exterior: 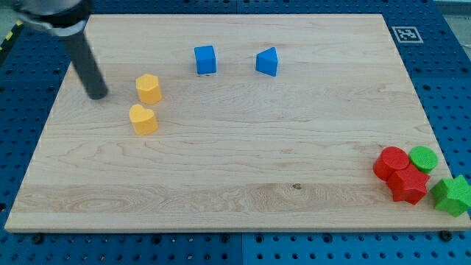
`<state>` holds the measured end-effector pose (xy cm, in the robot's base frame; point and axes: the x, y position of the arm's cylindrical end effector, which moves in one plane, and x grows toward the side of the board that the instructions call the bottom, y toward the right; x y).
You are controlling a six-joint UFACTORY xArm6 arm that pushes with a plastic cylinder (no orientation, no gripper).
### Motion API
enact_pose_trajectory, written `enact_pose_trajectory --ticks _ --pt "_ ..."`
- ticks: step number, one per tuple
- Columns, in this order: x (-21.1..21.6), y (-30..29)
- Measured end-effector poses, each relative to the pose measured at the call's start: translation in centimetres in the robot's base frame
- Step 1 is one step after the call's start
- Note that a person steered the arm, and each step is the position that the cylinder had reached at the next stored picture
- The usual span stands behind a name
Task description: Move the yellow heart vertically below the blue triangle
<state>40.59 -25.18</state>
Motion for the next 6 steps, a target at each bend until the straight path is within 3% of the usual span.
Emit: enact_pose_trajectory --ticks 1,2,6 --pt "3.3 -0.9" --pt "5.0 1.7" --pt "7.7 22.7"
